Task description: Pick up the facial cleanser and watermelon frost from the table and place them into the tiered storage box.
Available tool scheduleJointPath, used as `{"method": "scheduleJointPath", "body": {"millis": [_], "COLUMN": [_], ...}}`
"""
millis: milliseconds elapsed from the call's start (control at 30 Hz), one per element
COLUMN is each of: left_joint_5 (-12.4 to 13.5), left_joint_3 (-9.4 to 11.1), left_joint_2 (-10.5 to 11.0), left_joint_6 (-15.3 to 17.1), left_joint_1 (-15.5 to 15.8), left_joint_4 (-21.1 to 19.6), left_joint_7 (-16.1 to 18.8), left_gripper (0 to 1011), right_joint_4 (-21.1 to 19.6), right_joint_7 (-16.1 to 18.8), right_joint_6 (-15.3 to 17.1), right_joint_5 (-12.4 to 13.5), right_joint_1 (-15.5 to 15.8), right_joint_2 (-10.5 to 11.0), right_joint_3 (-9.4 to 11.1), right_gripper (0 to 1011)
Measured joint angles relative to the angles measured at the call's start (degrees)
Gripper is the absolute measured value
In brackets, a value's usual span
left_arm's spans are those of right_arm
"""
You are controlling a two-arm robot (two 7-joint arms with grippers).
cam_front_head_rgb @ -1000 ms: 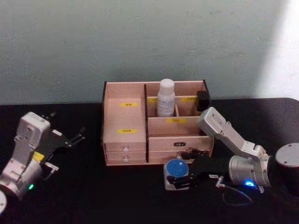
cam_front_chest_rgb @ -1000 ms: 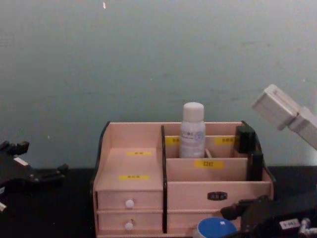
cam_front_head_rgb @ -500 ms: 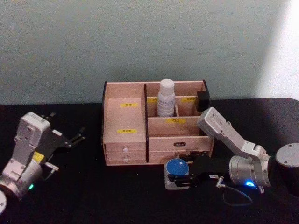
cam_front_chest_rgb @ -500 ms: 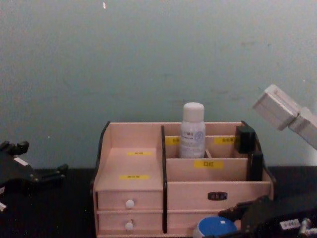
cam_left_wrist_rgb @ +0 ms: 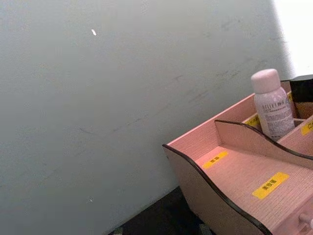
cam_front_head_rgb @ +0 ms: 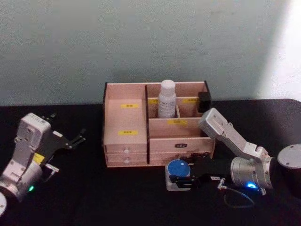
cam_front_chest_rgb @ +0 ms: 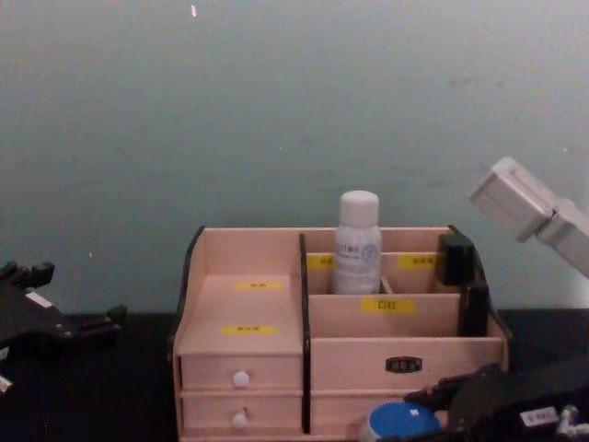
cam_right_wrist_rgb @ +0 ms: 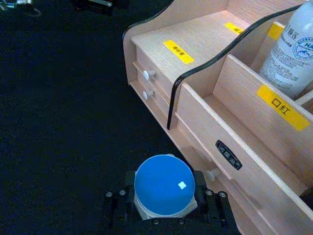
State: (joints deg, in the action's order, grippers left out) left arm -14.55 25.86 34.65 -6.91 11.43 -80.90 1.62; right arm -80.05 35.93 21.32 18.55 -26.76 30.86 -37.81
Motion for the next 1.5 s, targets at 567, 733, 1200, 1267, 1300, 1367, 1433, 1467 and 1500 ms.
{"method": "scheduleJointPath", "body": {"millis": [567,733,1200,1267,1300,1367,1433,1467,1500], "left_joint_5": [0.0,0.0,0.0,0.0,0.0,0.0,0.0,0.0,0.0], "left_joint_3": [0.0,0.0,0.0,0.0,0.0,0.0,0.0,0.0,0.0], "left_joint_2": [0.0,0.0,0.0,0.0,0.0,0.0,0.0,0.0,0.0], "left_joint_6": [0.0,0.0,0.0,0.0,0.0,0.0,0.0,0.0,0.0], "left_joint_1": [0.0,0.0,0.0,0.0,0.0,0.0,0.0,0.0,0.0], "left_joint_4": [0.0,0.0,0.0,0.0,0.0,0.0,0.0,0.0,0.0], "left_joint_7": [0.0,0.0,0.0,0.0,0.0,0.0,0.0,0.0,0.0], "left_gripper": [1001,1001,1001,1002,1002,1001,1001,1001,1001], "right_joint_4": [-6.7,-8.4,-5.7,-4.6,-4.3,-3.4,-2.7,-1.8,-1.4], "right_joint_7": [1.1,1.2,-0.9,-1.0,-1.0,-1.0,-1.0,-1.0,-1.0], "right_joint_6": [1.0,0.9,1.0,1.0,1.0,1.0,1.0,0.9,0.8], "right_joint_5": [3.1,4.2,5.3,5.4,5.4,5.4,5.5,5.6,5.6], "right_joint_1": [1.7,1.4,-4.0,-5.0,-5.3,-6.3,-7.0,-7.8,-8.2], "right_joint_2": [3.6,4.1,-0.3,-1.3,-1.6,-2.5,-3.2,-3.9,-4.3], "right_joint_3": [2.2,2.6,1.8,1.4,1.3,1.0,0.8,0.6,0.4], "right_gripper": [713,713,715,713,713,713,713,713,713]}}
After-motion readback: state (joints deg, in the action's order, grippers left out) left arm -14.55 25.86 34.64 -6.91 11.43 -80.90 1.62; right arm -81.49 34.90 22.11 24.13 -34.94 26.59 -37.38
